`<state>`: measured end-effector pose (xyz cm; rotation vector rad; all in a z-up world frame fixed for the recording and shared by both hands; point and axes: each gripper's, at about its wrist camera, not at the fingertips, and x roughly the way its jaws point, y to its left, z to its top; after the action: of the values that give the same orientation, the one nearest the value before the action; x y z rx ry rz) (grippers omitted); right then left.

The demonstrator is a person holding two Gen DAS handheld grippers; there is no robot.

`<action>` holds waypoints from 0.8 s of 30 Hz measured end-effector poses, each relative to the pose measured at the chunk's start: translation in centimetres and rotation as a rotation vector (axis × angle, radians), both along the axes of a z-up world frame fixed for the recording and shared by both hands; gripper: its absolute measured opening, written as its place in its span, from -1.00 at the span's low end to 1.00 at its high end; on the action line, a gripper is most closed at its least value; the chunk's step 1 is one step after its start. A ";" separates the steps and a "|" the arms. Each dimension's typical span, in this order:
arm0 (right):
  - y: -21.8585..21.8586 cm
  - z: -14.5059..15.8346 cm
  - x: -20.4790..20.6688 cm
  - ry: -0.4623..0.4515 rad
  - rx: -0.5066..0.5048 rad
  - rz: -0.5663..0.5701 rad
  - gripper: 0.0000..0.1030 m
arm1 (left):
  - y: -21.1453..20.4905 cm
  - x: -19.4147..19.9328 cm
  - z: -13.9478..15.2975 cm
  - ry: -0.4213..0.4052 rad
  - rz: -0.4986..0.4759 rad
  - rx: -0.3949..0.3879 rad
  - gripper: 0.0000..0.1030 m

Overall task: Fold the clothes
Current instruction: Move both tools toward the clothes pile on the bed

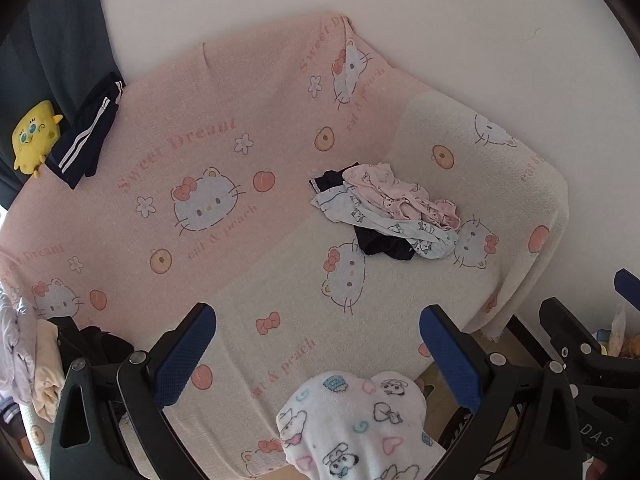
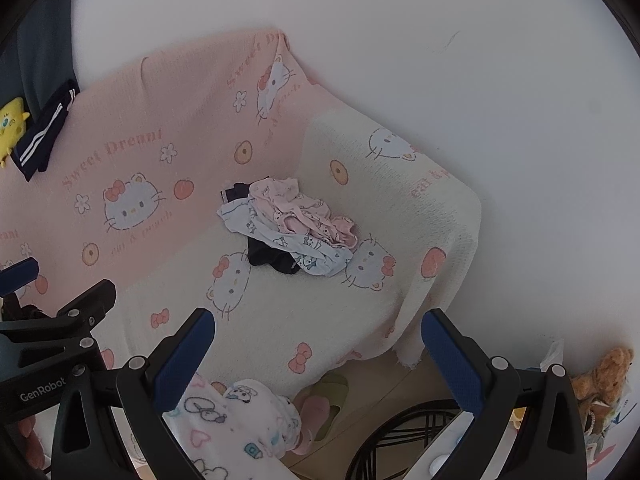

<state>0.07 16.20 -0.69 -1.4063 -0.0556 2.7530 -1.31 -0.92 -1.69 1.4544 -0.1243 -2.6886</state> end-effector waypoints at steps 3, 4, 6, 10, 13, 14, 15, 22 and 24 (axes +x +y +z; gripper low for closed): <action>-0.3 -0.7 -1.0 -0.020 0.003 0.009 1.00 | -0.2 -0.8 -0.8 -0.010 0.004 -0.002 1.00; -0.3 -0.9 -1.4 -0.024 0.001 0.011 1.00 | -0.5 -1.2 -0.8 -0.015 0.005 0.001 1.00; -0.5 -1.4 -2.2 -0.035 0.000 0.015 1.00 | -0.8 -1.9 -1.3 -0.023 0.006 0.004 1.00; -0.7 -2.4 -3.9 -0.058 -0.009 0.022 1.00 | -1.2 -3.6 -2.3 -0.045 0.012 0.015 1.00; -0.8 -3.3 -5.5 -0.080 -0.014 0.027 1.00 | -1.4 -5.1 -3.1 -0.064 0.015 0.016 1.00; -0.9 -3.6 -5.9 -0.089 -0.015 0.028 1.00 | -1.4 -5.5 -3.5 -0.069 0.017 0.015 1.00; -0.9 -3.9 -6.5 -0.097 -0.017 0.030 1.00 | -1.4 -5.9 -3.8 -0.072 0.020 0.013 1.00; -0.9 -6.0 -9.9 -0.138 -0.031 0.040 1.00 | -1.6 -8.9 -5.6 -0.099 0.036 0.013 1.00; -0.8 -6.7 -10.7 -0.148 -0.030 0.038 1.00 | -1.6 -9.7 -6.2 -0.111 0.039 0.016 1.00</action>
<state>-10.64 15.37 -7.35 -1.6309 -0.0469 2.6858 -11.01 -2.53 -7.86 1.5935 -0.0804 -2.5848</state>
